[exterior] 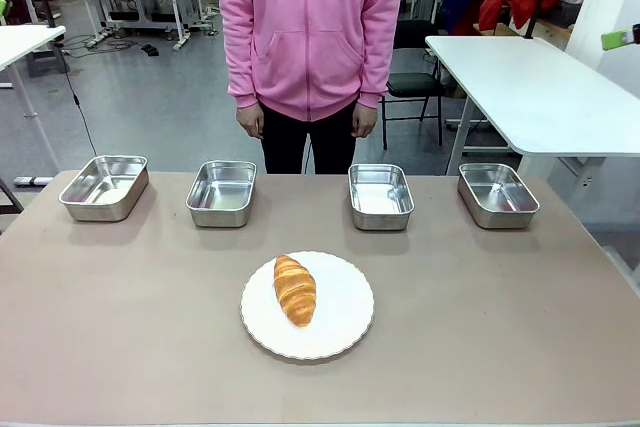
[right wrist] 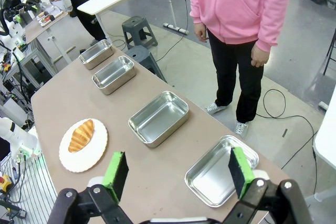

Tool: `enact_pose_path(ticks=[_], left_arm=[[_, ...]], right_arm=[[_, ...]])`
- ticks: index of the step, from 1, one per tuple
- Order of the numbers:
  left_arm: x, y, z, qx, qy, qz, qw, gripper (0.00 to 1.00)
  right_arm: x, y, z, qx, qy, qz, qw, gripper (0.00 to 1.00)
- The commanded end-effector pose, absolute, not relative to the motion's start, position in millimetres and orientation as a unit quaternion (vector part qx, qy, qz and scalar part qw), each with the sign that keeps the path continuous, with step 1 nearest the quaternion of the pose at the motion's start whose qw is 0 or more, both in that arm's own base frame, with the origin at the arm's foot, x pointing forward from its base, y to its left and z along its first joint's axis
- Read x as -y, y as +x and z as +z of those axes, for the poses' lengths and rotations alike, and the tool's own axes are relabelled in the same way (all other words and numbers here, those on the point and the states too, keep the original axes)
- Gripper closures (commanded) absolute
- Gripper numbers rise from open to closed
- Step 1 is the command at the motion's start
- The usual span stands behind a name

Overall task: Place the bread in the container.
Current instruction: Place the Butter Roll into the Airtight Container indicated by the human.

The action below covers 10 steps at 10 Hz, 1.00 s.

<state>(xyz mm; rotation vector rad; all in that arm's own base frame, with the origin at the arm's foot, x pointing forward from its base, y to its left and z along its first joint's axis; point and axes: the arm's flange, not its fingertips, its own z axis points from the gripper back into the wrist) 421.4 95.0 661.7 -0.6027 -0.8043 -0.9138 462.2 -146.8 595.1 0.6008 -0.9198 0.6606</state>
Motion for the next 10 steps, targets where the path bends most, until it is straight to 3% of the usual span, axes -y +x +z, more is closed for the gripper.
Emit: enact_pose_path(ticks=[1, 10], left_arm=[[-94.2, 420.2, 662.3, 0.374, -0.279, -0.426, 0.775, 0.0], [-94.2, 420.2, 662.3, 0.374, -0.279, -0.426, 0.775, 0.0]], right_arm=[[144.5, 461.3, 596.3, 0.433, 0.28, 0.309, 0.799, 0.0], [144.5, 461.3, 596.3, 0.433, 0.28, 0.309, 0.799, 0.0]])
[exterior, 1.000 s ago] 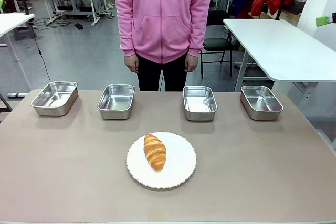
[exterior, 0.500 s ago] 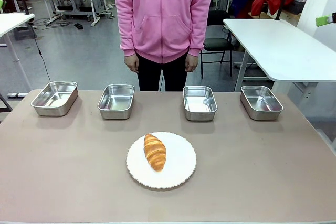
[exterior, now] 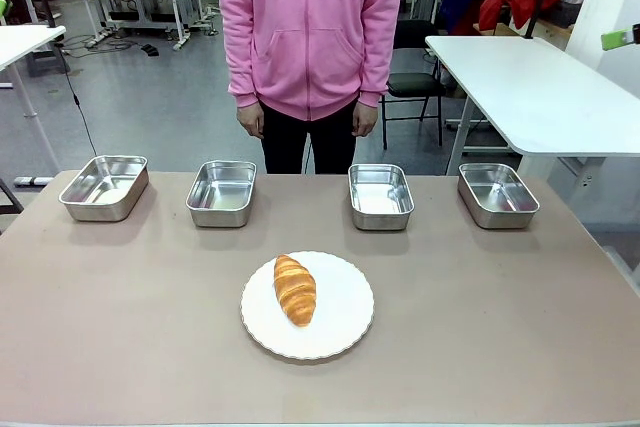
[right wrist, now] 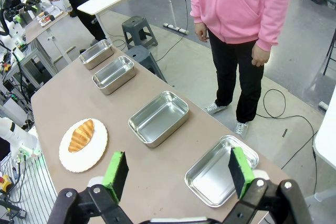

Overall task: Place the bread in the container.
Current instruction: Place the Butter Roll into the Airtight Container indicated by the human.

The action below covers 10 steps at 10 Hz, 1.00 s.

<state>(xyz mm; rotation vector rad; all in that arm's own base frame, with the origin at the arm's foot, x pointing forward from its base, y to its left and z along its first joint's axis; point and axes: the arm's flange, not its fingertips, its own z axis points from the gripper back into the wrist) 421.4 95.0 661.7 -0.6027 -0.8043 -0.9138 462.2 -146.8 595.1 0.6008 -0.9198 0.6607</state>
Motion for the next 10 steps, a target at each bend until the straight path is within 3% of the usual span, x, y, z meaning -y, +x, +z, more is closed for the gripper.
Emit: enact_pose_path(ticks=[1, 10], left_arm=[[-94.2, 420.2, 662.3, 0.374, -0.279, -0.426, 0.775, 0.0], [-94.2, 420.2, 662.3, 0.374, -0.279, -0.426, 0.775, 0.0]], right_arm=[[144.5, 461.3, 596.3, 0.433, 0.28, 0.309, 0.799, 0.0], [144.5, 461.3, 596.3, 0.433, 0.28, 0.309, 0.799, 0.0]])
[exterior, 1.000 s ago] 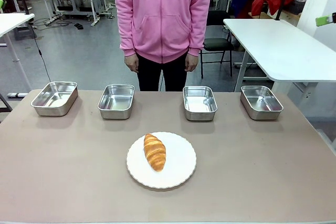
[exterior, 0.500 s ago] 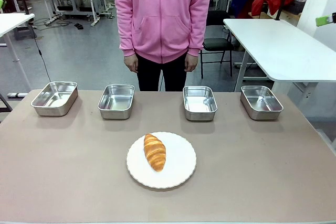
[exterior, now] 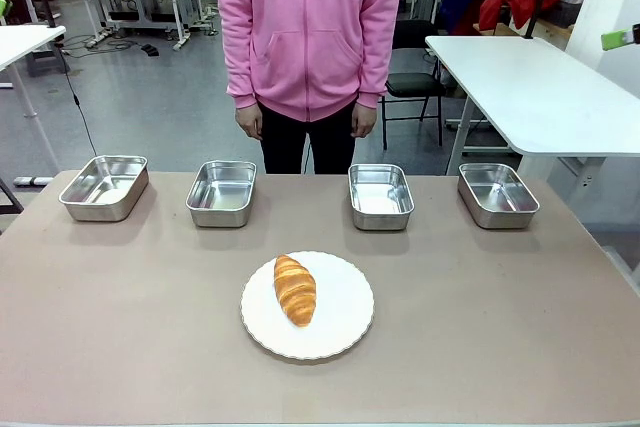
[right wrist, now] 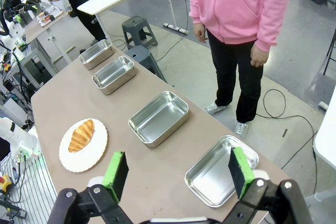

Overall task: Place the bread in the container.
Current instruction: Place the Butter Roll into the Airtight Container indicated by the human.

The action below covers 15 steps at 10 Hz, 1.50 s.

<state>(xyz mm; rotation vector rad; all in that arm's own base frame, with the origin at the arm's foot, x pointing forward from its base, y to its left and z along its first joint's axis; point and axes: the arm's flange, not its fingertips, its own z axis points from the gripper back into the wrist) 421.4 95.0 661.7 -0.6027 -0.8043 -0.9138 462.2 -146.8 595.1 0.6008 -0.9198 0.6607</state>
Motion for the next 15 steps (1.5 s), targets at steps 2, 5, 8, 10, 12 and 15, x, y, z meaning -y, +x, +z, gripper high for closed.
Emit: enact_pose_path(ticks=[2, 5, 8, 10, 12, 15], left_arm=[[-94.2, 420.2, 662.3, 0.374, -0.279, -0.426, 0.775, 0.0], [-94.2, 420.2, 662.3, 0.374, -0.279, -0.426, 0.775, 0.0], [-94.2, 420.2, 662.3, 0.374, -0.279, -0.426, 0.775, 0.0], [-94.2, 420.2, 662.3, 0.374, -0.279, -0.426, 0.775, 0.0], [-94.2, 420.2, 662.3, 0.374, -0.279, -0.426, 0.775, 0.0], [-94.2, 420.2, 662.3, 0.374, -0.279, -0.426, 0.775, 0.0]], right_arm=[[144.5, 461.3, 596.3, 0.433, 0.28, 0.309, 0.799, 0.0], [144.5, 461.3, 596.3, 0.433, 0.28, 0.309, 0.799, 0.0], [144.5, 461.3, 596.3, 0.433, 0.28, 0.309, 0.799, 0.0], [144.5, 461.3, 596.3, 0.433, 0.28, 0.309, 0.799, 0.0], [144.5, 461.3, 596.3, 0.433, 0.28, 0.309, 0.799, 0.0], [144.5, 461.3, 596.3, 0.433, 0.28, 0.309, 0.799, 0.0]])
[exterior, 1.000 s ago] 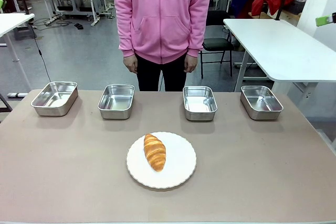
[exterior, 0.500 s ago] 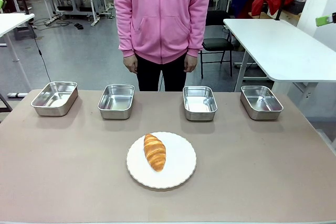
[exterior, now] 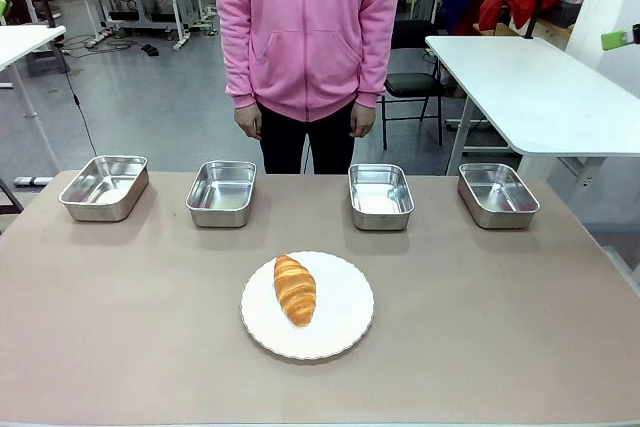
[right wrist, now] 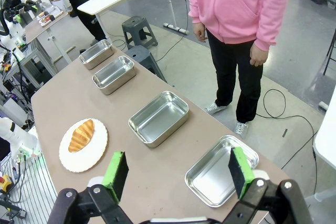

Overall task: Place the bread in the container.
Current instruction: Place the Butter Roll into the Airtight Container indicated by the human.

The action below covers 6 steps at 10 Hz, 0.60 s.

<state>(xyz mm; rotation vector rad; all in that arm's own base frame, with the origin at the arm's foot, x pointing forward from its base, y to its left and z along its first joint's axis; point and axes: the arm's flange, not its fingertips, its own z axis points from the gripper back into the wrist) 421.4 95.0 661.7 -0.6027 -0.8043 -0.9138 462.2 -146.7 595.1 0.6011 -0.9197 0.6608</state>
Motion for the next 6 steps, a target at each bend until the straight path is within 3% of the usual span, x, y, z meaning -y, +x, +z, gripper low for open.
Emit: enact_pose_path(ticks=[1, 6], left_arm=[[-94.2, 420.2, 662.3, 0.374, -0.279, -0.426, 0.775, 0.0], [-94.2, 420.2, 662.3, 0.374, -0.279, -0.426, 0.775, 0.0]], right_arm=[[144.5, 461.3, 596.3, 0.433, 0.28, 0.309, 0.799, 0.0], [144.5, 461.3, 596.3, 0.433, 0.28, 0.309, 0.799, 0.0]])
